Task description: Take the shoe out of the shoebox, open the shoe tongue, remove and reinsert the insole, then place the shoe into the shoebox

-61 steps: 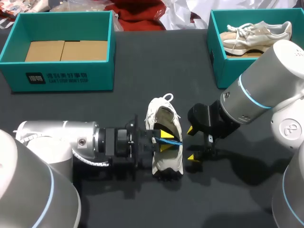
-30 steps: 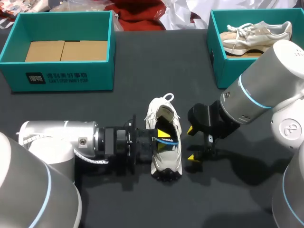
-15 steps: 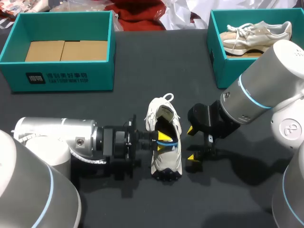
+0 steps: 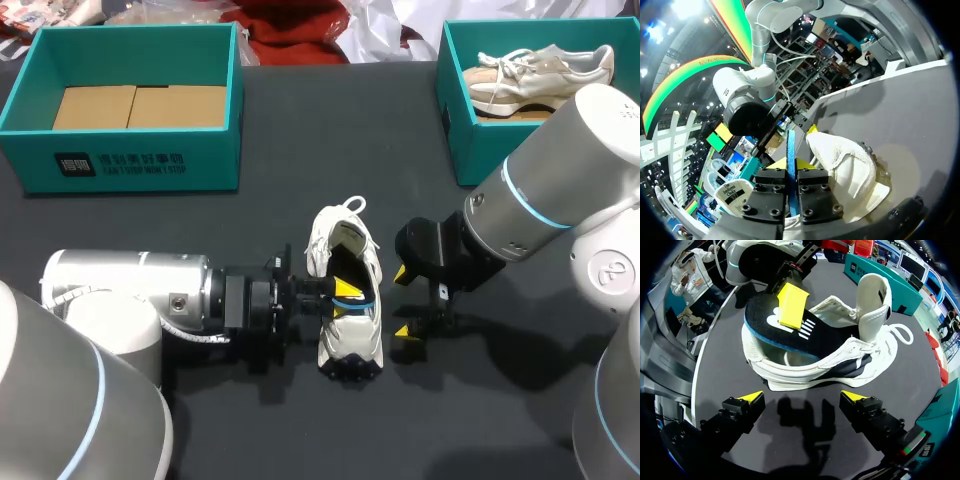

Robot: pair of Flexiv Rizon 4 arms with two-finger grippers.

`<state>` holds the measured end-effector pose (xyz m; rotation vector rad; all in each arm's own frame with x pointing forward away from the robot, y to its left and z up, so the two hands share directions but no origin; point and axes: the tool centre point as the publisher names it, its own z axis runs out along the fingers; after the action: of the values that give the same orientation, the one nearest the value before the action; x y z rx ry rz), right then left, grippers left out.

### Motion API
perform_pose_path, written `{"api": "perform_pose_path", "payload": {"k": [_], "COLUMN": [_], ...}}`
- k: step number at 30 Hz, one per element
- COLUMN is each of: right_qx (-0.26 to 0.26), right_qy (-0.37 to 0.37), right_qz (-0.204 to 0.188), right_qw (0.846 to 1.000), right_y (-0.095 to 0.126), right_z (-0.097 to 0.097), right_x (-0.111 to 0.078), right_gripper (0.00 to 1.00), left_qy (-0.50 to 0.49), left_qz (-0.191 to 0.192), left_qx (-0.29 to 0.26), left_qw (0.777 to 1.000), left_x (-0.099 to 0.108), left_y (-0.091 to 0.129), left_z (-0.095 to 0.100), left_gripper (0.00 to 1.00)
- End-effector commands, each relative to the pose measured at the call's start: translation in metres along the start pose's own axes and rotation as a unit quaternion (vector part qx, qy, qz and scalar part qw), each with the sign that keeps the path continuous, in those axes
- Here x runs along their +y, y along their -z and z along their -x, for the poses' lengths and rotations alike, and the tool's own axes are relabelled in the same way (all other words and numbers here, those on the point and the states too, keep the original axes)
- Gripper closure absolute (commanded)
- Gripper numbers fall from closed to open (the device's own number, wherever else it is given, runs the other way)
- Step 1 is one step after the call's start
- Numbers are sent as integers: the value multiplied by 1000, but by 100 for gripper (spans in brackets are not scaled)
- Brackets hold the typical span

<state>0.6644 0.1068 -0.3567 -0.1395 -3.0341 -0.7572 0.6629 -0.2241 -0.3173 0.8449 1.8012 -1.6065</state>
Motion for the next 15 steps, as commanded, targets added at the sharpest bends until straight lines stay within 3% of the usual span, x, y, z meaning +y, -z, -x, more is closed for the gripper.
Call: {"api": "perform_pose_path", "payload": {"k": [1,4,5,6,7,15], "right_qx": [-1,-1,-1,-1,-1,-1], "right_qy": [0,0,0,0,0,0], "right_qz": [0,0,0,0,0,0], "right_qw": [1000,1000,1000,1000,1000,1000], "right_y": [-1,-1,-1,-1,-1,-1], "right_z": [-1,-1,-1,-1,-1,-1], "right_x": [0,0,0,0,0,0], "right_gripper": [0,0,0,0,0,0], "left_qy": [2,10,10,10,11,23], "left_qz": [5,10,10,9,9,1], "left_qx": [1,3,3,2,1,3], "left_qw": [1000,1000,1000,1000,1000,1000], "left_x": [6,7,5,2,-1,-26], "left_y": [-7,-4,-2,0,1,8], "left_z": [-1,-2,-1,0,1,10], "left_gripper": [100,100,96,72,67,69]}}
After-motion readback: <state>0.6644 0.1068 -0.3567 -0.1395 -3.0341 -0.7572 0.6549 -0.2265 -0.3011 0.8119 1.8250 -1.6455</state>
